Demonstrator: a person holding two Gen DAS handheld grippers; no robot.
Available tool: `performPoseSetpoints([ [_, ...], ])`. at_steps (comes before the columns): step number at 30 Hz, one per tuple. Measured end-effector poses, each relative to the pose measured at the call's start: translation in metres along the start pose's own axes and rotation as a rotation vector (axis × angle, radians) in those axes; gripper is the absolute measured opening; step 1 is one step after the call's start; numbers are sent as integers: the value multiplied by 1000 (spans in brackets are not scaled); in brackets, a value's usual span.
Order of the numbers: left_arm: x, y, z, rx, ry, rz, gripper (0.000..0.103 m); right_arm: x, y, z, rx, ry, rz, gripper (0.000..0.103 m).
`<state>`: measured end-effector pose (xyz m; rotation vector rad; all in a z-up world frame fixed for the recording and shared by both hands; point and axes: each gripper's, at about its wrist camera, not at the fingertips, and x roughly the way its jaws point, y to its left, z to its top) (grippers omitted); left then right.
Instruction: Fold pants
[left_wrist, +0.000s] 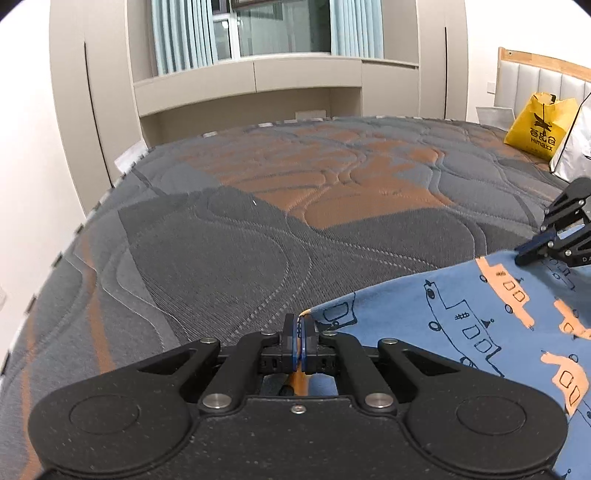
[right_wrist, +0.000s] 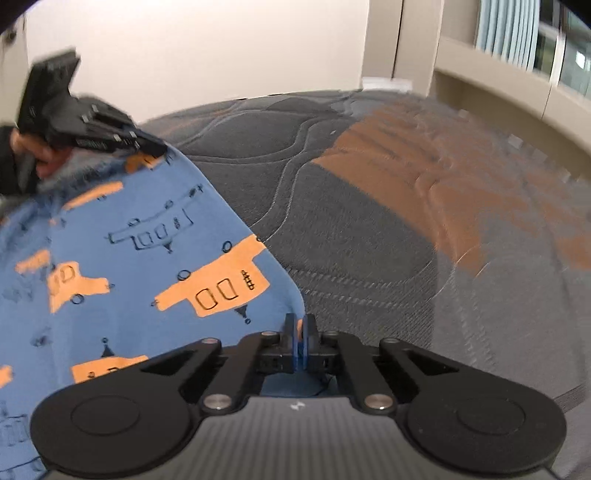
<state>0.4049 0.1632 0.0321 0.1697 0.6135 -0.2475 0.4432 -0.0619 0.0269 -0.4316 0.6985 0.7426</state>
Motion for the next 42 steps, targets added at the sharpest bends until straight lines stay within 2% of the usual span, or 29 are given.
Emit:
performPoseSetpoints([
  [4,-1,5,6,-37,-41,75,1,5,19,21,-105,-49,-199,2],
  [7,10,15,7,-83,-29,133,1,17,18,45,-84,-85,-243,2],
  [11,28,27,-5,-103,24,134,1,47,14,53,-71,-61,-225,2],
  [14,32,38,-9,-153,44,83,2,66,8,48,-47,-28,-198,2],
  [16,30,45,-9,-173,41,58,17,70,5,46,-37,-31,-182,4],
  [17,26,49,-9,-183,28,56,22,68,3,45,-30,-43,-168,5],
  [19,20,59,-10,-209,1,31,45,61,-3,44,-5,-64,-137,13],
  [21,15,69,-10,-233,-21,17,52,53,-11,44,32,-92,-94,37],
  [23,12,77,-12,-247,-9,-7,52,49,-20,43,73,-111,-56,44],
  [25,12,81,-14,-253,18,-31,52,52,-27,42,115,-98,-23,45],
  [28,14,81,-18,-253,53,-42,52,65,-35,38,167,-62,14,46],
  [29,16,80,-20,-255,60,-55,51,66,-37,36,190,-67,26,44],
  [30,17,78,-21,-255,67,-67,45,66,-41,36,221,-73,41,30],
  [31,19,75,-22,-251,74,-73,23,65,-43,36,242,-78,61,17],
  [32,20,71,-22,-247,80,-78,8,63,-44,37,255,-82,71,6],
  [33,19,68,-22,-253,82,-76,4,60,-43,38,258,-83,56,4],
  [35,13,61,-20,-267,61,-41,3,49,-34,39,223,-98,20,3],
  [37,-4,54,-17,-264,11,-38,3,31,-21,39,187,-139,-14,3],
  [42,-77,31,-22,-169,-157,-24,3,-37,35,24,73,-265,-118,3],
])
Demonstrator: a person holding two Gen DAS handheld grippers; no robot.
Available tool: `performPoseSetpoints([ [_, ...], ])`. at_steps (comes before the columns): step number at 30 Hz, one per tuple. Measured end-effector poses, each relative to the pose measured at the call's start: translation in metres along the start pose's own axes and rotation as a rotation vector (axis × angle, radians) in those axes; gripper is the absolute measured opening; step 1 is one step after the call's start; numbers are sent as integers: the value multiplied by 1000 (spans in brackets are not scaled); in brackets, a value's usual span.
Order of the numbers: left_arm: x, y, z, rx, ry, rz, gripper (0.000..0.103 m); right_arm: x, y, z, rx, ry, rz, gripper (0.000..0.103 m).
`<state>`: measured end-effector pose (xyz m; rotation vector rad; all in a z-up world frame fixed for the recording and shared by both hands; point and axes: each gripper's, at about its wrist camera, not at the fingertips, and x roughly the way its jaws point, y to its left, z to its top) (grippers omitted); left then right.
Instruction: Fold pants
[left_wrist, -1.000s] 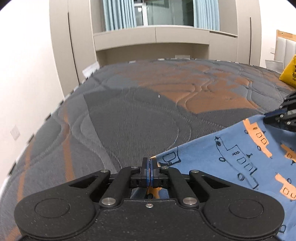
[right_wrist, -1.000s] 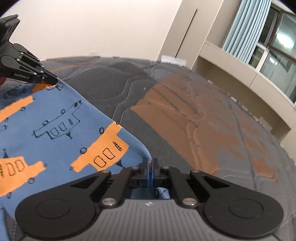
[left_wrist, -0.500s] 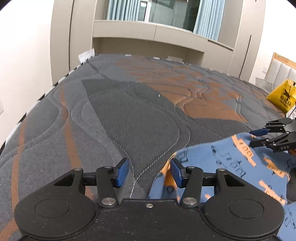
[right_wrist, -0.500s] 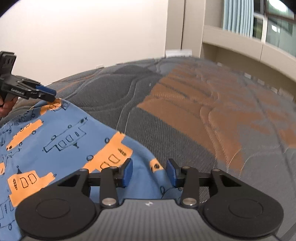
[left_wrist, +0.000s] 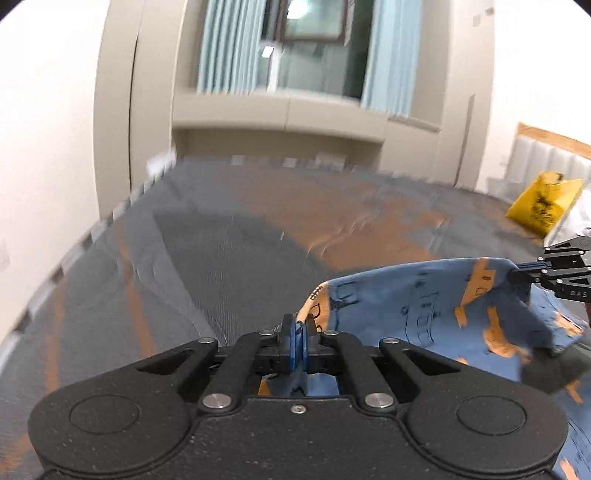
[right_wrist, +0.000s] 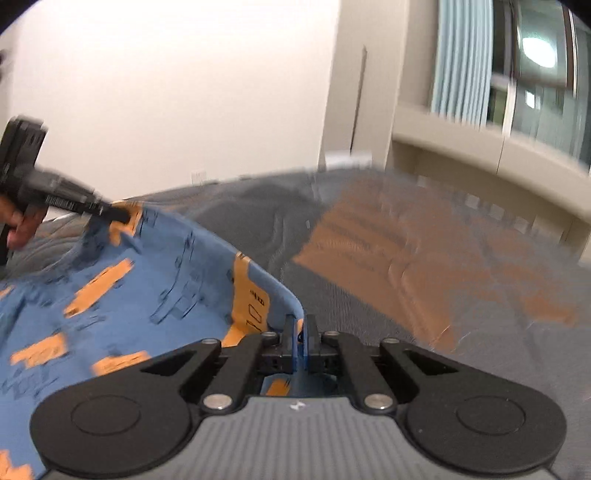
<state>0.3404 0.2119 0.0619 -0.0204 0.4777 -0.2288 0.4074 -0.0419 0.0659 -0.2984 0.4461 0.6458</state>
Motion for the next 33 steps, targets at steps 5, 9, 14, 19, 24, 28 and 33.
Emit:
performPoseSetpoints([
  [5,-72,-27,-27,120,-103,-30,3,-75,52,-17,-65,-79,-34,3],
  [9,-111,-47,-59,190,-114,-49,3,-118,88,-32,-106,-104,-41,3],
  [14,-135,-65,-108,262,-70,-73,3,-153,135,-58,-178,-73,-47,3],
  [19,-133,-70,-146,281,-6,-70,3,-154,174,-93,-228,3,-52,3],
  [24,-139,-64,-152,242,-28,-76,3,-148,197,-111,-280,24,-83,2],
  [28,-144,-63,-152,253,-23,-91,3,-156,198,-111,-284,10,-103,2],
  [33,-141,-63,-163,247,12,-91,3,-159,207,-123,-299,35,-89,2],
])
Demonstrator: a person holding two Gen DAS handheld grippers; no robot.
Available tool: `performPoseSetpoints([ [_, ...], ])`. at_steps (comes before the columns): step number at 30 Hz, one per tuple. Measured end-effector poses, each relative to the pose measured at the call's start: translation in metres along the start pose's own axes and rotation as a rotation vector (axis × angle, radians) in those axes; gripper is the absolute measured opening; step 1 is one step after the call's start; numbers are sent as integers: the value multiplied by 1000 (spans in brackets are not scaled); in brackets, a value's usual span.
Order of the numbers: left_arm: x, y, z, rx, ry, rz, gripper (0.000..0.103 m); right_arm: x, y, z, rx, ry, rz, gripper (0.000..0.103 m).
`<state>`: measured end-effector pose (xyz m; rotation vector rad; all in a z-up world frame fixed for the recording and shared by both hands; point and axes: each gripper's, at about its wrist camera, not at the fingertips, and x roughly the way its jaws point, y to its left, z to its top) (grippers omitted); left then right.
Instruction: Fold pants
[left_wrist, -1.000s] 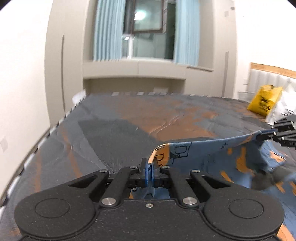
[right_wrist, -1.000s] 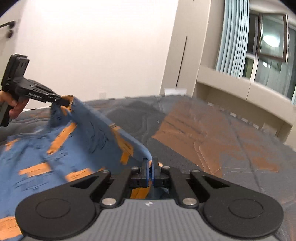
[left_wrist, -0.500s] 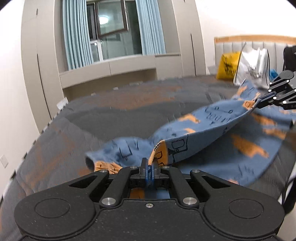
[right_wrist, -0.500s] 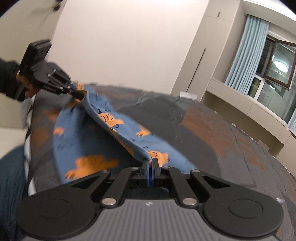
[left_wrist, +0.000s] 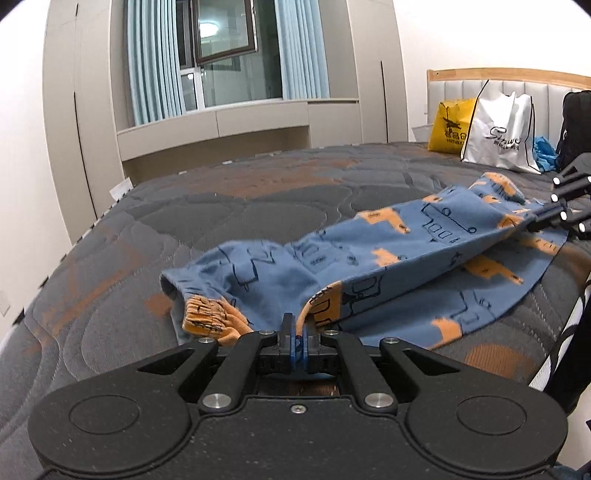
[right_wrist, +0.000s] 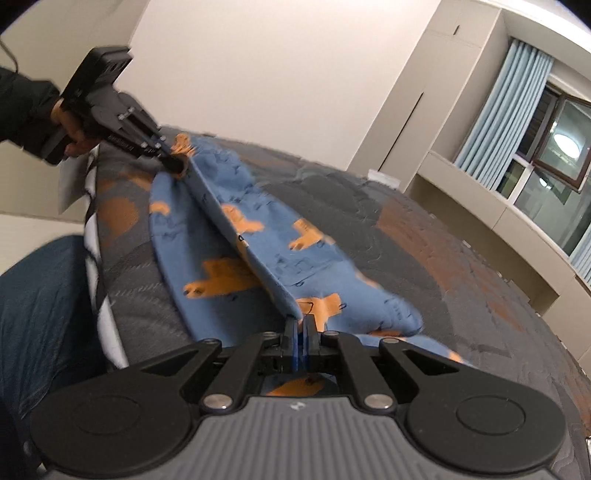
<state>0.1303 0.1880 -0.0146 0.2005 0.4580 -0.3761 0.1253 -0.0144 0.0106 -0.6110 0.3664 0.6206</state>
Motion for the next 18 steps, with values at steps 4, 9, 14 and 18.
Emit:
performPoseSetpoints([
  [4,-1,2,-3,-42,0,-1,6,11,12,-10,-9,29,12,2],
  [9,-8,0,-8,-86,-8,25,10,7,10,-14,31,1,11,2],
  [14,-8,-5,-10,-99,-13,61,9,0,19,-23,2,-8,23,2],
  [18,-10,-6,-10,-98,-10,82,5,-9,21,-25,-1,-31,33,2],
])
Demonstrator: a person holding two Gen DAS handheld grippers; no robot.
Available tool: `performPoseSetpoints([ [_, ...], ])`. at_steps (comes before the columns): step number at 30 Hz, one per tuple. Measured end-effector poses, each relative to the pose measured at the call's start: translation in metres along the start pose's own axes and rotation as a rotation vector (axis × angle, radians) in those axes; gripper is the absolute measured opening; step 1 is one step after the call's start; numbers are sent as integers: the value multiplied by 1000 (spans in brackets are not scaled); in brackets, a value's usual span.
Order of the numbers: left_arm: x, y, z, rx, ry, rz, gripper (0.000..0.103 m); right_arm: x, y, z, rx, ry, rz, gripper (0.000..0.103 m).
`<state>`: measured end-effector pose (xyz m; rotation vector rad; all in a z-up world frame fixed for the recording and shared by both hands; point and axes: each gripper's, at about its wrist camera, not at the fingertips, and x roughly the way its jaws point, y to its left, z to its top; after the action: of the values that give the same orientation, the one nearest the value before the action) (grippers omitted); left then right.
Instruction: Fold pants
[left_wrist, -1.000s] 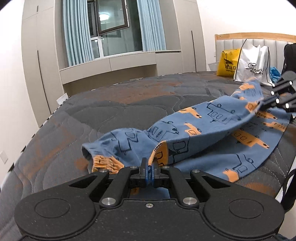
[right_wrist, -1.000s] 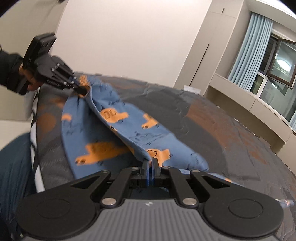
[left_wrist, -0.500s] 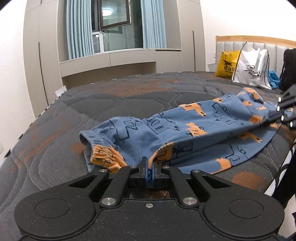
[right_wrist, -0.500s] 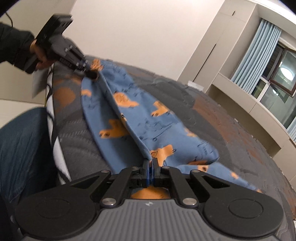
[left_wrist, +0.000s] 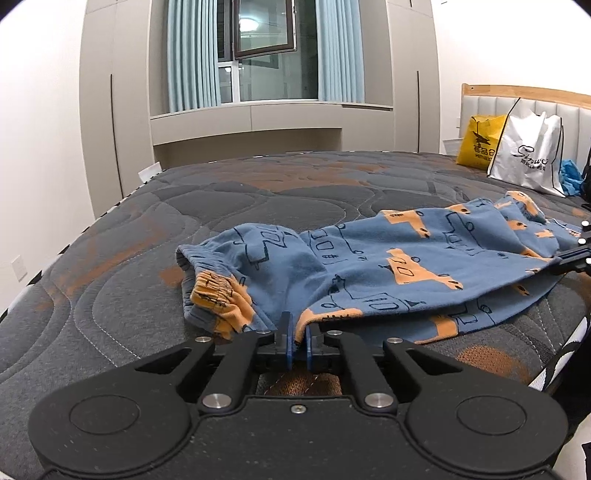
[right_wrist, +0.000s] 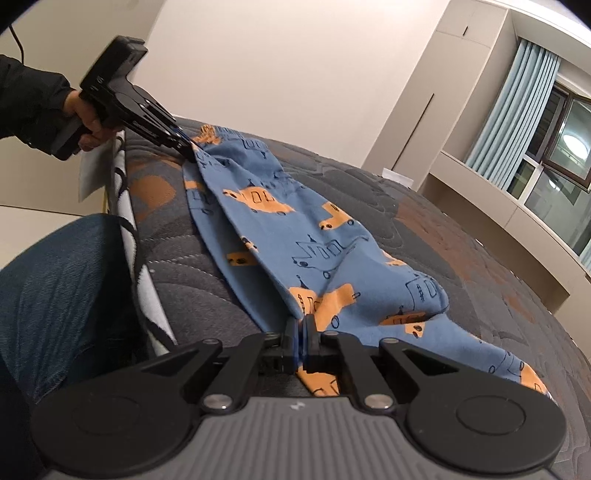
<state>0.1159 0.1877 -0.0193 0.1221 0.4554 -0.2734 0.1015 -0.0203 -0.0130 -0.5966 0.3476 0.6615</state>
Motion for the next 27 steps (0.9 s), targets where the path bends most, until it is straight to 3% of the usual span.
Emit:
performPoseSetpoints([
  [5,1,0,-3,-24,5,17,5,-7,6,-4,-30,-10,0,2],
  [8,0,-1,-1,-64,10,22,17,-5,4,-10,-12,-23,-12,9],
  [10,-4,-7,2,-83,11,21,44,-8,3,-11,3,-36,-18,23],
  [12,-9,-19,4,-78,-4,33,64,-15,0,-15,25,-59,-33,58],
  [13,-10,-27,5,-79,-8,43,78,-20,-3,-18,51,-69,-42,64],
  [16,-9,-52,12,-95,-32,47,103,-32,-16,-28,143,-89,-64,85],
  [17,-8,-65,16,-100,-48,47,102,-36,-20,-33,176,-94,-85,98],
  [18,-6,-75,20,-99,-59,35,102,-42,-26,-40,209,-103,-118,103],
  [24,19,-154,49,-35,-111,-115,102,-71,-77,-75,421,-97,-290,103],
  [27,33,-191,61,31,-117,-207,102,-86,-108,-91,569,-110,-308,103],
])
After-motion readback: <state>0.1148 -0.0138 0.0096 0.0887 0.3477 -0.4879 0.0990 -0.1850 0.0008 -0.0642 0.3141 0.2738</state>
